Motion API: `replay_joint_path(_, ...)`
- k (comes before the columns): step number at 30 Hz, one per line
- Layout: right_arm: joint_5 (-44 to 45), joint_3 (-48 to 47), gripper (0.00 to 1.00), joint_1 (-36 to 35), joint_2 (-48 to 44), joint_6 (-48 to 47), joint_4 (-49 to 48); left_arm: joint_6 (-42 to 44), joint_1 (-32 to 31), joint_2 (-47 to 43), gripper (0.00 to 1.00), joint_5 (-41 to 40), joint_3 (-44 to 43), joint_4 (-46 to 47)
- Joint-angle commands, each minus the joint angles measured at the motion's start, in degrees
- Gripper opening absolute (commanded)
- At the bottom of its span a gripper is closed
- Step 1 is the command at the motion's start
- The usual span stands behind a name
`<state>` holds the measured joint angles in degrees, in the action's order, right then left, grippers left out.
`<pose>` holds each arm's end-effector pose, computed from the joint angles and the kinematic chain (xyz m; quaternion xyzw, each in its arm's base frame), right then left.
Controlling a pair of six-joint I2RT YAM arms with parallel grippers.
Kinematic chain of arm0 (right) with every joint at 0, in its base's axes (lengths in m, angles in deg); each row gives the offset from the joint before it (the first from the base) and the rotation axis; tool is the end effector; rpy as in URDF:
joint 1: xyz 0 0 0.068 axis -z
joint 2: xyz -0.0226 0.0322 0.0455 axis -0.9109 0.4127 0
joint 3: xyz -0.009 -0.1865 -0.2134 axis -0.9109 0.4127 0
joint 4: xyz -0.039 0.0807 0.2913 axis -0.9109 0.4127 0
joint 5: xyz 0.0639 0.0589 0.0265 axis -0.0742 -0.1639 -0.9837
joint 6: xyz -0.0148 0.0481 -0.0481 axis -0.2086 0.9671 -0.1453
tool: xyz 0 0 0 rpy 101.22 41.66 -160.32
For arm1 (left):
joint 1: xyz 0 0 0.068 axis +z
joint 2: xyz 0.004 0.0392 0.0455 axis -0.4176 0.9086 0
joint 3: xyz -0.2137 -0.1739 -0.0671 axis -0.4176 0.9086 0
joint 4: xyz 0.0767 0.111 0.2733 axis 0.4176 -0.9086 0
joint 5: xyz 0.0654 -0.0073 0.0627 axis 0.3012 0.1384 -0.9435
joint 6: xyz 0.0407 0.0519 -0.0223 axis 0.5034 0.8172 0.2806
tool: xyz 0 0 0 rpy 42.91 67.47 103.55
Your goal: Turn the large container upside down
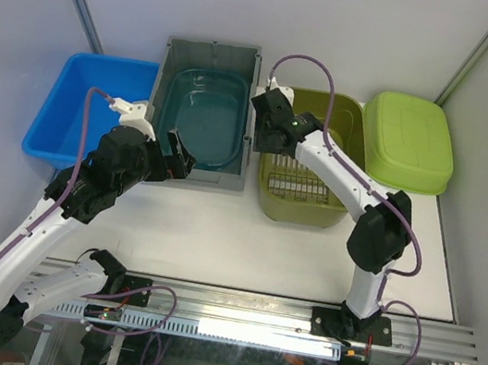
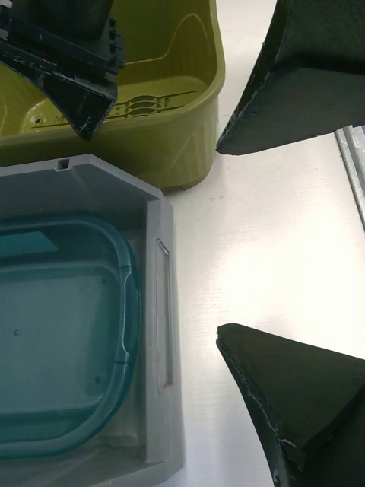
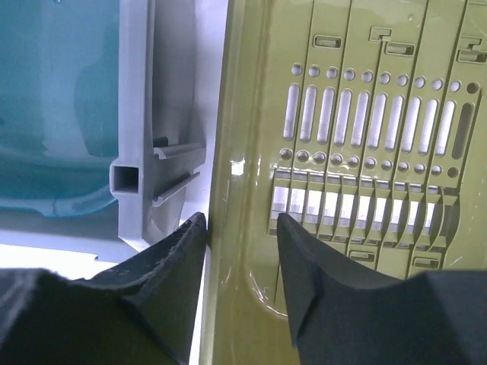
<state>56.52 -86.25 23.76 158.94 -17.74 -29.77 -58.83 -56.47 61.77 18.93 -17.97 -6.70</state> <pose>0.3679 0.3032 0.3051 -0.0907 0.9313 0.0270 0.3517 0.1923 -0.1038 0.3670 -0.0617 0.8648 -0.1746 0.4667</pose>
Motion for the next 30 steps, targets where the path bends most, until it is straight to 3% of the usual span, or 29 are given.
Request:
replay_joint_path(1, 3.9, -2.1, 0.42, 0.2, 0.5, -0.3, -2.0, 0.3, 0.3, -0.9, 0.99, 1.7, -1.4, 0.3)
replay_joint_path(7, 0.9, -1.9, 0.36, 0.2, 3.1, 0.7, -1.7, 0.1, 0.4, -1.3, 0.99, 1.9, -0.7, 0.4)
replay_joint_path(9, 0.8, -1.9, 0.22, 0.2, 2.2, 1.5, -1.2, 0.3, 0.3, -1.3, 0.99, 2.0, -0.7, 0.4)
replay_joint_path(11, 0.6, -1.3, 0.0, 0.2, -0.4, 2.3, -1.1, 0.4, 0.4, -1.3, 0.99, 2.1, -0.8, 0.4)
replay_joint_path(16, -6.6, 2.2, 0.0, 1.6, -11.6, 3.3, -3.6, 1.4, 0.4, 0.0, 0.99, 2.6, -1.5, 0.6)
replay_joint_path(23, -36.2, 15.2, 0.0, 16.0, -29.1, 12.2, -16.5, 2.1, 0.4, 2.6, 0.99, 3.9, -2.0, 2.1)
replay_joint_path(30, -61.8, 30.6, 0.0, 28.9, -37.6, 27.8, -37.2, 2.3, 0.3, 3.6, 0.99, 5.6, -2.4, 3.5)
